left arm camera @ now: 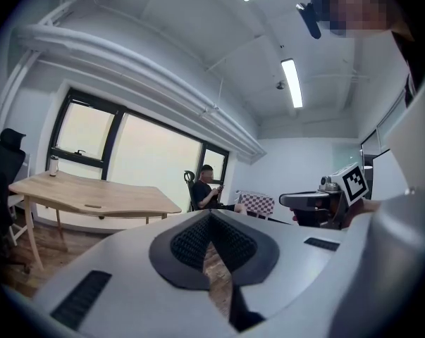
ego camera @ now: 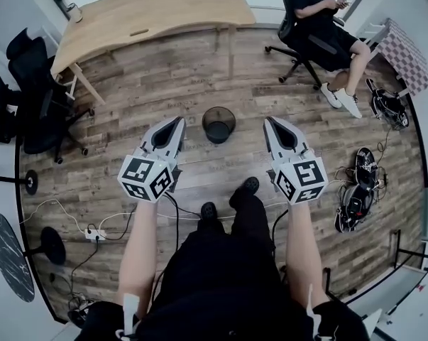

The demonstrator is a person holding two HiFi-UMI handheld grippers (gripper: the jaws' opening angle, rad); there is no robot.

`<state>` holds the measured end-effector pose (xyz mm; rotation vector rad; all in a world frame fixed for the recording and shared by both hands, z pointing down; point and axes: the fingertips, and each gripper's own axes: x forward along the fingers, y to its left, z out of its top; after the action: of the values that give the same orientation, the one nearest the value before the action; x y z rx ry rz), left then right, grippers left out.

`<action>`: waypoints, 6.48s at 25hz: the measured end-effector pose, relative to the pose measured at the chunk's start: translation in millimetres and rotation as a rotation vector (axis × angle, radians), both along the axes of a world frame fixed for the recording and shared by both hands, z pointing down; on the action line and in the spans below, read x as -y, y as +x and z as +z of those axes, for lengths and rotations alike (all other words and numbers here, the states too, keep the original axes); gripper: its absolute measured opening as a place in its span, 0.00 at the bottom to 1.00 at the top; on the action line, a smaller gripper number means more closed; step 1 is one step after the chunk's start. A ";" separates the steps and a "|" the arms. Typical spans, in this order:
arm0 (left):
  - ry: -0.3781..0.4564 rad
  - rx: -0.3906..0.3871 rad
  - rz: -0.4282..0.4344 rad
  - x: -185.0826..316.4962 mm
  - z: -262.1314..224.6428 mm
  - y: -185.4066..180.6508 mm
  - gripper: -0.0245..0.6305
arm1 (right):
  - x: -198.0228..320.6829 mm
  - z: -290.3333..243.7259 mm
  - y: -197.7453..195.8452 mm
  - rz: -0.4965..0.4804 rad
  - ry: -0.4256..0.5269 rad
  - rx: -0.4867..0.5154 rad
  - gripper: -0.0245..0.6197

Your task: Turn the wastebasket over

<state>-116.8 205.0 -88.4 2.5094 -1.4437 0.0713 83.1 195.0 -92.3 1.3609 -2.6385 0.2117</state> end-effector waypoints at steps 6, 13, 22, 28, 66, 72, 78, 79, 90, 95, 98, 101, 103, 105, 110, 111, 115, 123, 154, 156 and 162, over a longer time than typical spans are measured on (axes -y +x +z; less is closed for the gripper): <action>-0.040 -0.002 -0.026 23.6 23.1 7.9 0.06 | 25.7 30.2 12.4 -0.009 -0.059 0.032 0.09; -0.081 0.018 -0.084 82.6 38.3 6.1 0.06 | 104.1 39.0 9.9 -0.072 -0.068 0.069 0.09; -0.152 0.000 -0.211 159.2 66.8 13.7 0.06 | 210.1 66.3 24.4 -0.171 -0.115 0.054 0.09; -0.223 -0.003 -0.225 186.8 96.0 11.0 0.06 | 239.4 108.5 20.5 -0.200 -0.209 0.038 0.09; -0.797 0.048 0.034 240.8 707.1 -23.9 0.34 | 266.4 731.5 -19.8 -0.168 -0.763 -0.286 0.33; -0.902 0.099 0.022 248.0 781.6 -22.2 0.33 | 275.5 800.4 -26.7 -0.168 -0.862 -0.305 0.26; -0.934 0.085 0.036 250.3 794.7 -20.5 0.14 | 277.0 806.4 -27.7 -0.205 -0.903 -0.249 0.15; -0.932 0.094 0.036 250.3 793.2 -20.7 0.14 | 277.5 805.3 -28.1 -0.208 -0.895 -0.264 0.15; -0.582 0.530 0.143 290.2 761.7 -38.0 0.19 | 310.4 779.3 -47.3 -0.179 -0.624 -0.402 0.16; -0.565 0.549 0.146 280.5 768.9 -34.1 0.20 | 297.8 787.9 -42.7 -0.153 -0.639 -0.373 0.16; -0.559 0.564 0.138 270.7 768.4 -35.5 0.19 | 287.2 786.1 -42.6 -0.163 -0.638 -0.359 0.16; -0.568 0.506 0.121 255.9 767.7 -34.1 0.18 | 266.7 786.3 -41.7 -0.151 -0.698 -0.297 0.15; -0.610 0.405 0.105 236.0 768.7 -31.1 0.15 | 243.3 790.0 -37.1 -0.132 -0.772 -0.230 0.14; -0.660 0.333 0.123 208.1 772.6 -24.9 0.14 | 214.6 796.7 -30.1 -0.122 -0.833 -0.192 0.14; -0.723 0.299 0.172 150.7 788.1 -15.1 0.14 | 151.4 818.6 -20.9 -0.170 -0.928 -0.188 0.15; -0.729 0.303 0.177 142.4 792.5 -14.4 0.14 | 140.8 823.6 -20.2 -0.186 -0.939 -0.199 0.15; -0.768 0.404 0.281 103.5 831.6 -9.6 0.14 | 104.5 858.1 -14.4 -0.244 -0.959 -0.298 0.16; -0.788 0.481 0.321 90.9 913.1 0.2 0.15 | 106.5 934.4 -1.6 -0.251 -0.906 -0.392 0.18; -0.849 0.487 0.374 91.0 898.4 34.0 0.19 | 140.9 835.8 -55.9 0.124 -1.084 -0.226 0.55; -0.878 0.450 0.407 84.5 894.8 32.0 0.20 | 139.2 836.2 -56.0 0.115 -1.094 -0.221 0.55; -0.971 0.282 0.424 99.3 873.9 7.3 0.33 | 134.5 841.5 -48.1 0.127 -1.130 -0.140 0.59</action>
<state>-109.5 105.8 785.4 1.9302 -0.6343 0.9704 35.0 60.5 749.3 1.0195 -1.7257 1.3012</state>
